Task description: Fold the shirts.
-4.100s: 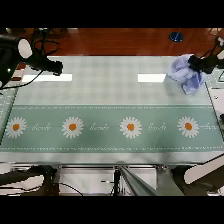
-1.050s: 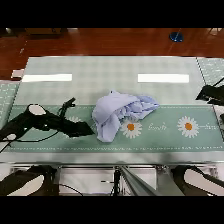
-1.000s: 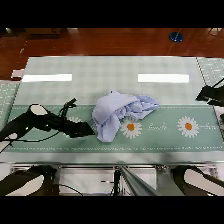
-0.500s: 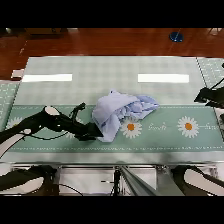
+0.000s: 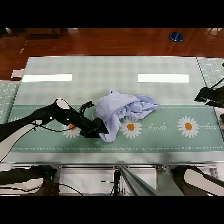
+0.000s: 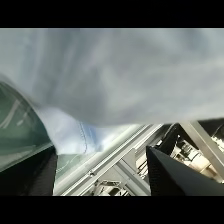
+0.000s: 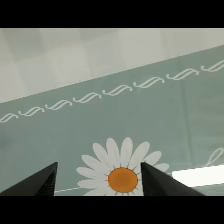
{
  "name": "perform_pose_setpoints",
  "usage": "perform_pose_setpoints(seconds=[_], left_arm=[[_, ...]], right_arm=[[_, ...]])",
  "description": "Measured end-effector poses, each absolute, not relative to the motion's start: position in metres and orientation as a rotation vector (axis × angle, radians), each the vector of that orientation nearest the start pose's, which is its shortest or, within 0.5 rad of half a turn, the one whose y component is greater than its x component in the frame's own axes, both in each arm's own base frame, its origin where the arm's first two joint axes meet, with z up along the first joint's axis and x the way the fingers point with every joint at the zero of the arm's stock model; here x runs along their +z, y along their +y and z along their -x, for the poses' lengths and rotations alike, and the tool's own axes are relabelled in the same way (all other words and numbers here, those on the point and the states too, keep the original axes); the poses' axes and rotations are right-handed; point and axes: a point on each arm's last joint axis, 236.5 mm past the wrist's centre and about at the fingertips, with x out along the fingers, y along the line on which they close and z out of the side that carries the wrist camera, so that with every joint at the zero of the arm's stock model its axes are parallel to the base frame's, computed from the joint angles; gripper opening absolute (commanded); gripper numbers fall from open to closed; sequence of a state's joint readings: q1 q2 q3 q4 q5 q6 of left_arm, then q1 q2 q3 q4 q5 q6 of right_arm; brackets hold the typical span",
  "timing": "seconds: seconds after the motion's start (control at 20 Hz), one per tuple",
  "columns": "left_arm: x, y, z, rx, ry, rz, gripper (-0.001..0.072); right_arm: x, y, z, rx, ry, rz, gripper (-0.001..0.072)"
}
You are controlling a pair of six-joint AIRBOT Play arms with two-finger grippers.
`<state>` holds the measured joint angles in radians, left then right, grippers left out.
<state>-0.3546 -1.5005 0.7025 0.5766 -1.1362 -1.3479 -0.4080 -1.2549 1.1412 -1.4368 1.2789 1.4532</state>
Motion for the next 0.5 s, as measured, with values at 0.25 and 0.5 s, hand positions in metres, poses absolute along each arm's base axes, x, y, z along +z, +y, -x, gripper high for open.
perform_pose_setpoints(seconds=[0.25, 0.5], left_arm=[[-0.110, -0.261, -0.198, -0.507, 1.912, 0.673, 0.0497], [-0.118, -0.253, -0.196, -0.395, 2.028, 0.609, 0.0101]], right_arm=[[0.008, -0.110, -0.340, -0.174, 1.317, -0.315, 0.0529], [0.010, -0.109, -0.347, -0.170, 1.287, -0.326, 0.0529]])
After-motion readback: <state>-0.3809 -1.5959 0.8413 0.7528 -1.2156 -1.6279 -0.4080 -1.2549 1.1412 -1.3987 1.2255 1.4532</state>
